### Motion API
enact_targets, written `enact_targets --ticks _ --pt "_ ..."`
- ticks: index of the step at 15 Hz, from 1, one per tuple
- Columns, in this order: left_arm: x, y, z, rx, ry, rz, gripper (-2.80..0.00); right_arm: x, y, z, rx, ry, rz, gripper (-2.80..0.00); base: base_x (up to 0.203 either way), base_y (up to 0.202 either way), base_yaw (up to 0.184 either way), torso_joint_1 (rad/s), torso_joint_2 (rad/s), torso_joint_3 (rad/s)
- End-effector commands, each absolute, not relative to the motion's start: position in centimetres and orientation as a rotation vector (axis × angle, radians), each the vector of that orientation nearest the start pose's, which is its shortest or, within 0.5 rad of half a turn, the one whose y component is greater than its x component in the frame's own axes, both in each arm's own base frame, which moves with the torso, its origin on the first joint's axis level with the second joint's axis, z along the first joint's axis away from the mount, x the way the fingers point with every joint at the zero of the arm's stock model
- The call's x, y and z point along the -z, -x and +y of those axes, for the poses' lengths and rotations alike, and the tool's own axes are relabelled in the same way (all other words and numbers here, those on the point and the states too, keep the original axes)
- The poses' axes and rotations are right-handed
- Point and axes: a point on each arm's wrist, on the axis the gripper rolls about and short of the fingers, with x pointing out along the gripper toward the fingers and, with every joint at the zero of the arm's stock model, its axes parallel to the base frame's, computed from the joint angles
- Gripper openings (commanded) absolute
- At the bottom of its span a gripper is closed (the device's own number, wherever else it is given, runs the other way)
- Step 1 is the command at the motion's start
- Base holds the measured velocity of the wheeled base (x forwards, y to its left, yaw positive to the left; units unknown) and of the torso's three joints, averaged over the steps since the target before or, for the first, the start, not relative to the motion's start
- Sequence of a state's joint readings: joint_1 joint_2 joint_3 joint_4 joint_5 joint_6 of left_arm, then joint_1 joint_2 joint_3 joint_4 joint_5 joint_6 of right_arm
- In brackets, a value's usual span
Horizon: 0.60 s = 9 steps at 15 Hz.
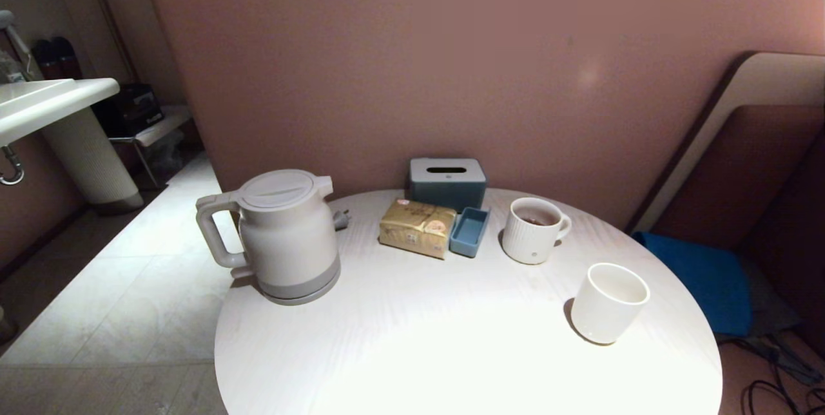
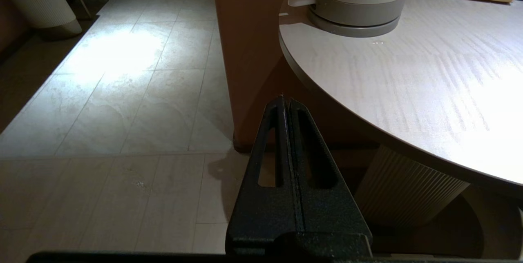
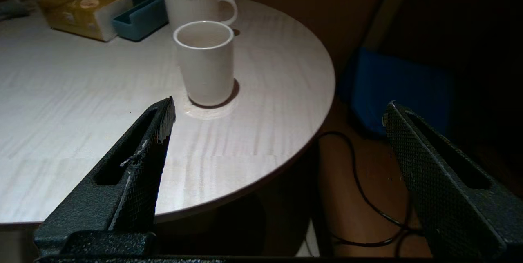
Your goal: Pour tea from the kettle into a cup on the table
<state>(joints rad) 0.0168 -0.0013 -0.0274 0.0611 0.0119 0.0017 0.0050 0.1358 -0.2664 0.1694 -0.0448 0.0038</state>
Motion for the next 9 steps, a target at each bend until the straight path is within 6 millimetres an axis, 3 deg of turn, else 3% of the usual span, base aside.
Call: enact_targets --ticks 1,4,6,9 --pt "-7.7 2.5 0.0 -0.031 -0.001 0.034 -2.8 -11.4 4.2 -0.2 0.105 0.048 -0.026 0.0 0.0 0.0 0.0 0.0 0.0 0.0" --pt "-7.7 2.5 0.0 -0.029 -0.001 0.034 -2.8 -8.8 2.8 -0.2 0.119 0.067 -0.008 0.0 0.0 0.0 0.0 0.0 0.0 0.0" --pt "-7.7 2.5 0.0 -0.03 -0.001 0.034 -2.8 -8.2 2.6 0.0 -0.008 0.056 -0.006 0.0 0.0 0.0 0.0 0.0 0.0 0.0" --pt "-7.7 2.5 0.0 -0.03 -0.001 0.034 -2.8 -7.8 2.4 0.1 -0.055 0.081 0.004 0.0 0.0 0.0 0.0 0.0 0.0 0.0"
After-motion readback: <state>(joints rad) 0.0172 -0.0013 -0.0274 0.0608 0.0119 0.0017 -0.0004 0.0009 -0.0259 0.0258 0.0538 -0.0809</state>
